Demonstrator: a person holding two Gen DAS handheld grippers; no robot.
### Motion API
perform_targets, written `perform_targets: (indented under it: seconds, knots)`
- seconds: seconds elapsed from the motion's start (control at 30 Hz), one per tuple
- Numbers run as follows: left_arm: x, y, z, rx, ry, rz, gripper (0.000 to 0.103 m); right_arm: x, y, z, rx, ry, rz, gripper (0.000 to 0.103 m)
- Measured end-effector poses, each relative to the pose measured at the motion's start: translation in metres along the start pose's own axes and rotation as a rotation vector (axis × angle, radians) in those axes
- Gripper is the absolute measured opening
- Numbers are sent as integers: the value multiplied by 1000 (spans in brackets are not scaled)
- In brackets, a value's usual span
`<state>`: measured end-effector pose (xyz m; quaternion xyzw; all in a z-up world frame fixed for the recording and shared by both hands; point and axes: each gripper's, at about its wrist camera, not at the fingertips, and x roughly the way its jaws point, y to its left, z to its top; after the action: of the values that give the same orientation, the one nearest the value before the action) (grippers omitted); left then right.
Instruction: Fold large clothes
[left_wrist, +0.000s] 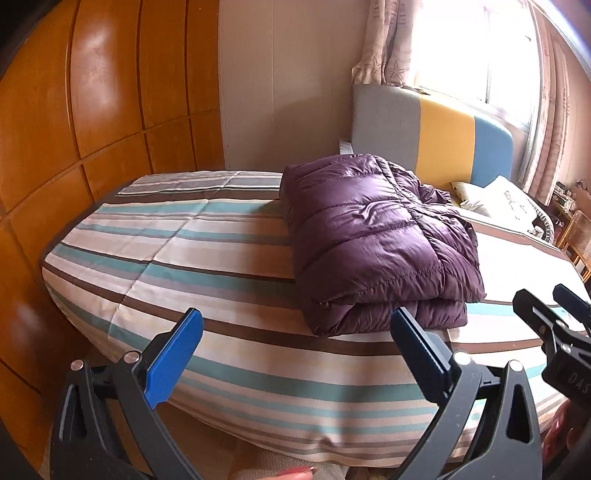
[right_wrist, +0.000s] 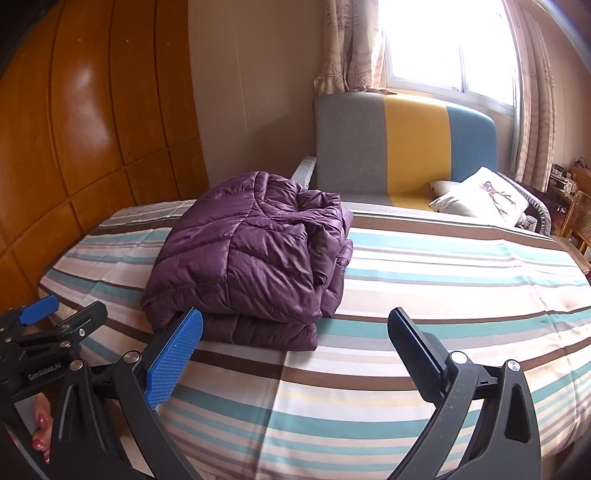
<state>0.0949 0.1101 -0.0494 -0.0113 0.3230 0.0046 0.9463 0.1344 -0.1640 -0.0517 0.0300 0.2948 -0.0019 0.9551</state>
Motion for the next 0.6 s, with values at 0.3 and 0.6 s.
perform_targets:
  seconds: [0.3, 0.6]
  knots:
    - [-5, -3, -1, 9, -10, -10, 101, -1, -1, 0, 2, 5, 1, 100]
    - [-5, -3, -1, 7, -5, -14, 101, 2, 0, -2, 3, 10, 9, 100]
